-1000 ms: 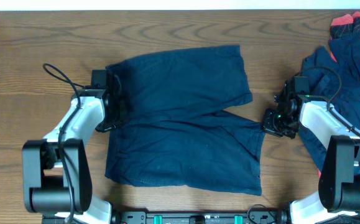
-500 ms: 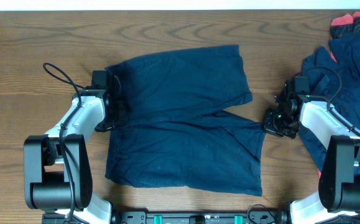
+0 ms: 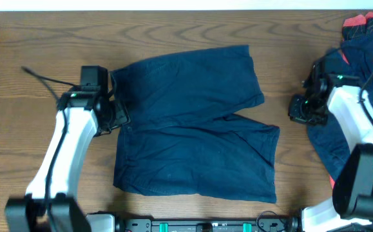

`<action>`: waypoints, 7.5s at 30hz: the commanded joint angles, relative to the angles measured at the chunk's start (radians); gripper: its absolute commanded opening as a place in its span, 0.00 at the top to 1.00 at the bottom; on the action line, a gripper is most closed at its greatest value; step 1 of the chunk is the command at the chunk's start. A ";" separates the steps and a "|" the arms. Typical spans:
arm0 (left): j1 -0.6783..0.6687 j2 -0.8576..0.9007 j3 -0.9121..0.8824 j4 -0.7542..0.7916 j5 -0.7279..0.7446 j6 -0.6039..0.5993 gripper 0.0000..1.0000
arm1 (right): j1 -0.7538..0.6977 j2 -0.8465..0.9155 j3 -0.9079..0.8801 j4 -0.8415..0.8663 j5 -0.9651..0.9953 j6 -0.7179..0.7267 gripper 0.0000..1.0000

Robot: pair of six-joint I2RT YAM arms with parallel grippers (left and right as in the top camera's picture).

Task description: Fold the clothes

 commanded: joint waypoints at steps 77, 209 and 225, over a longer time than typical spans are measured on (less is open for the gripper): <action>0.005 -0.251 -0.539 -0.023 0.168 -0.348 0.94 | 0.484 -0.679 -0.581 -0.092 -0.407 1.160 0.18; 0.005 -0.251 -0.539 -0.049 0.190 -0.333 0.93 | 0.564 -0.425 -0.653 -0.047 -0.084 1.386 0.33; 0.005 -0.251 -0.539 -0.049 0.190 -0.333 0.93 | 0.566 -0.364 -0.703 0.119 -0.086 1.394 0.40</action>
